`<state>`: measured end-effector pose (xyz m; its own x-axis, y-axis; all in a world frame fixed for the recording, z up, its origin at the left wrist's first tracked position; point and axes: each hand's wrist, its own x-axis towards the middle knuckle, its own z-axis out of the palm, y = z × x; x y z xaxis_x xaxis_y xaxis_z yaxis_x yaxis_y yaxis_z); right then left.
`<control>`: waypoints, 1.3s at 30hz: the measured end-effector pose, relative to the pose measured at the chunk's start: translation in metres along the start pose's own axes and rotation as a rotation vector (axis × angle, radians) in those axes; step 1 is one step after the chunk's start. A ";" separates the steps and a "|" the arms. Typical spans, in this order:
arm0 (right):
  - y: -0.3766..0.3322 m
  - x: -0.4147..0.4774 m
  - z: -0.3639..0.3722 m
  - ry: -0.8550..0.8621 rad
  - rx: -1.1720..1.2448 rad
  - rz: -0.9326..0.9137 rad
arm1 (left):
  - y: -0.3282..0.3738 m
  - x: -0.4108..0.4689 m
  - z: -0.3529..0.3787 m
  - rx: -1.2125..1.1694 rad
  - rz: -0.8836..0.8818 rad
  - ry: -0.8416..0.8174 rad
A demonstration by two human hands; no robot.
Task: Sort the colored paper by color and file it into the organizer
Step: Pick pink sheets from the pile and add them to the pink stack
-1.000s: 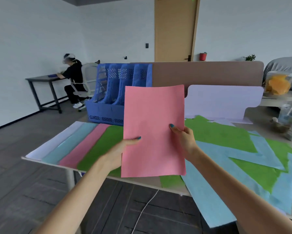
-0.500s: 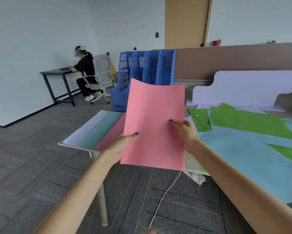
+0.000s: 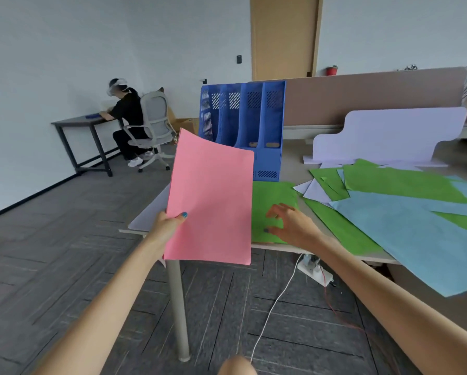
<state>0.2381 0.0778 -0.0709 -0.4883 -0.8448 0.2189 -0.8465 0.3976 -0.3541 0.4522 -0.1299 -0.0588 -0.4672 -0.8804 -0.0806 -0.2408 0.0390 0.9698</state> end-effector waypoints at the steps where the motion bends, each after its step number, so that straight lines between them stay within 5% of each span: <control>1: 0.000 -0.003 0.004 -0.078 -0.099 -0.024 | -0.003 0.002 -0.006 -0.001 -0.012 -0.001; 7: 0.005 -0.013 0.014 -0.196 -0.298 -0.008 | -0.008 -0.001 -0.024 -0.002 -0.036 -0.016; 14: 0.017 -0.004 -0.008 -0.319 0.041 0.109 | -0.004 0.007 -0.032 -0.053 -0.035 -0.064; 21: 0.021 -0.016 -0.007 0.032 -0.580 -0.390 | -0.006 0.008 -0.034 -0.041 -0.037 -0.100; 28: 0.016 -0.016 0.000 0.150 -0.735 -0.636 | -0.007 0.007 -0.028 -0.036 -0.042 -0.111; 39: 0.002 0.000 -0.001 0.002 -0.547 -0.095 | -0.009 0.011 -0.039 -0.137 -0.034 -0.106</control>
<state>0.2363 0.0789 -0.0703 -0.4046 -0.8854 0.2289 -0.8731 0.4485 0.1913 0.4822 -0.1582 -0.0600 -0.5499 -0.8249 -0.1311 -0.1433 -0.0615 0.9878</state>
